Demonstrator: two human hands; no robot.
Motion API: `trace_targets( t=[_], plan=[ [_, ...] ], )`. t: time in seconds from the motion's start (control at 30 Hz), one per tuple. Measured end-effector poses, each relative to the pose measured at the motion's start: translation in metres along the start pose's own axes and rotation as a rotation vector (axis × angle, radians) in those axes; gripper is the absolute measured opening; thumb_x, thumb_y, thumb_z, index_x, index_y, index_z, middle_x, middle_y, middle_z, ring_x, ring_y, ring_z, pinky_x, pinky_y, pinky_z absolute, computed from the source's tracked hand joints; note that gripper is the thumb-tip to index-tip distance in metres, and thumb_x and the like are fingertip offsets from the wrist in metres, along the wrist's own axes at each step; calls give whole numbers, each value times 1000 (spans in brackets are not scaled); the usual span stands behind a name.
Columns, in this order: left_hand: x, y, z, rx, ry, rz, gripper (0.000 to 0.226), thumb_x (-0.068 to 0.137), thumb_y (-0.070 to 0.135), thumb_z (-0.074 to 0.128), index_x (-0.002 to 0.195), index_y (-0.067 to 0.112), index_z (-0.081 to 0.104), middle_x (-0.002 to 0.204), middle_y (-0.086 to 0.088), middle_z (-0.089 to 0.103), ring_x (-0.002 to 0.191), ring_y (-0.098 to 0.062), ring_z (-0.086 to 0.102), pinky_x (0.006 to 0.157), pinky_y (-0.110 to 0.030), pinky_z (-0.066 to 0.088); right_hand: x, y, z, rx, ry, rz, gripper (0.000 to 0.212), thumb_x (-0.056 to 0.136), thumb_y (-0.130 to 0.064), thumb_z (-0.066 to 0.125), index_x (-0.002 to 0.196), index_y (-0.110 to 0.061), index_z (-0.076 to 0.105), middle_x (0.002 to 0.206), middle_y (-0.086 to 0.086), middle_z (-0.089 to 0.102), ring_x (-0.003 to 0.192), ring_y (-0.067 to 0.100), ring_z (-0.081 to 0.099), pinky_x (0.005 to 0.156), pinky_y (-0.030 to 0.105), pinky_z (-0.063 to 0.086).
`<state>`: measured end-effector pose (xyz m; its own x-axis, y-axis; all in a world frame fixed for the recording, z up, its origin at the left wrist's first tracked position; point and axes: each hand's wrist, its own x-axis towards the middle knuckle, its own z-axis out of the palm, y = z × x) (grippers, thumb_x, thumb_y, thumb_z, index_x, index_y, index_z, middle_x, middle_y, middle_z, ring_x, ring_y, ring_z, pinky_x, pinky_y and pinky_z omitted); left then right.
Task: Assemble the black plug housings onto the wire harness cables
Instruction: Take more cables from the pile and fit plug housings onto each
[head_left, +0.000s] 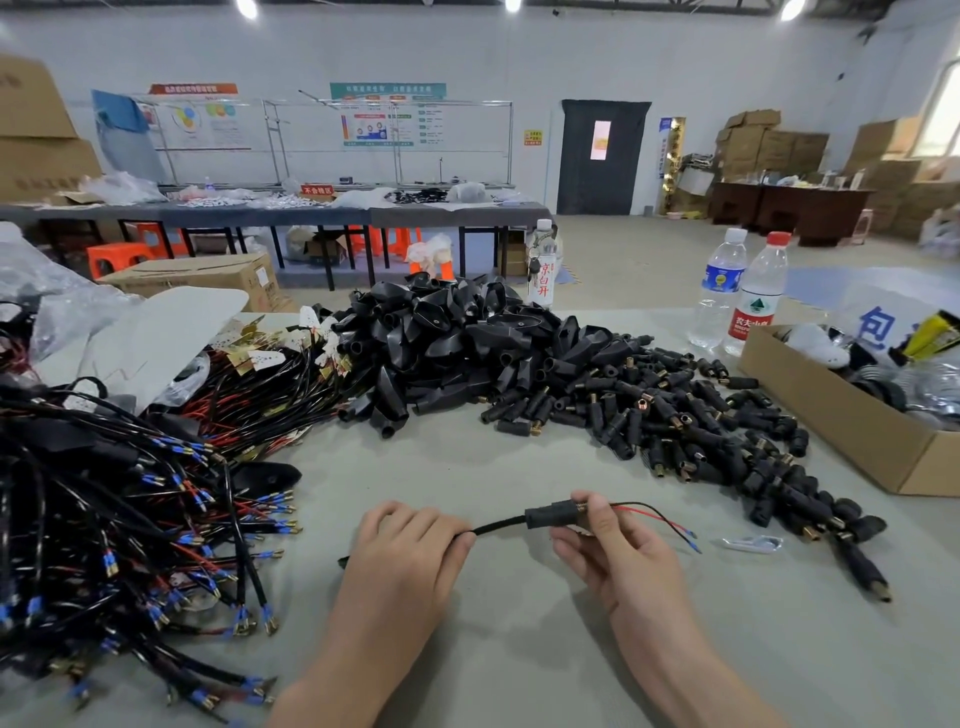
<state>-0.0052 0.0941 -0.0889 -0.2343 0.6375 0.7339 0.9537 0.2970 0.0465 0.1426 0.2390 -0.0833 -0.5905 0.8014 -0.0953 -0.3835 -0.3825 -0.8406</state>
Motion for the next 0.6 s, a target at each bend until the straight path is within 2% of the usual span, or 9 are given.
trace_targets(
  t=[0.13,0.33,0.5,0.6],
  plan=[
    [2,1,0,2,28,19,27,97,31,48,86,21,71,80,11,65,71,-18,62,82,-36,43,-2,0,1,-23,-50,30,39,72,-30,73,101,-3,70,93,10,75,79,21,73,66,23,58],
    [4,12,3,-23,13,93,27,97,29,49,86,20,71,78,9,64,70,-17,62,79,-33,41,-6,5,8,-138,-128,23,36,68,-24,74,98,-4,71,85,15,75,74,20,72,62,23,58],
    [-2,13,0,-177,-86,-24,28,95,35,52,111,20,70,94,14,67,86,-11,62,85,-34,47,-5,2,6,-190,-119,1,32,80,-32,66,94,-6,76,86,13,76,74,17,72,65,23,58],
    [-3,13,1,-170,-134,4,27,96,43,51,111,29,69,93,16,65,86,-10,61,83,-30,45,-7,4,9,-254,-138,-25,28,80,-32,66,90,-10,79,84,12,74,72,13,68,66,24,57]
  ],
)
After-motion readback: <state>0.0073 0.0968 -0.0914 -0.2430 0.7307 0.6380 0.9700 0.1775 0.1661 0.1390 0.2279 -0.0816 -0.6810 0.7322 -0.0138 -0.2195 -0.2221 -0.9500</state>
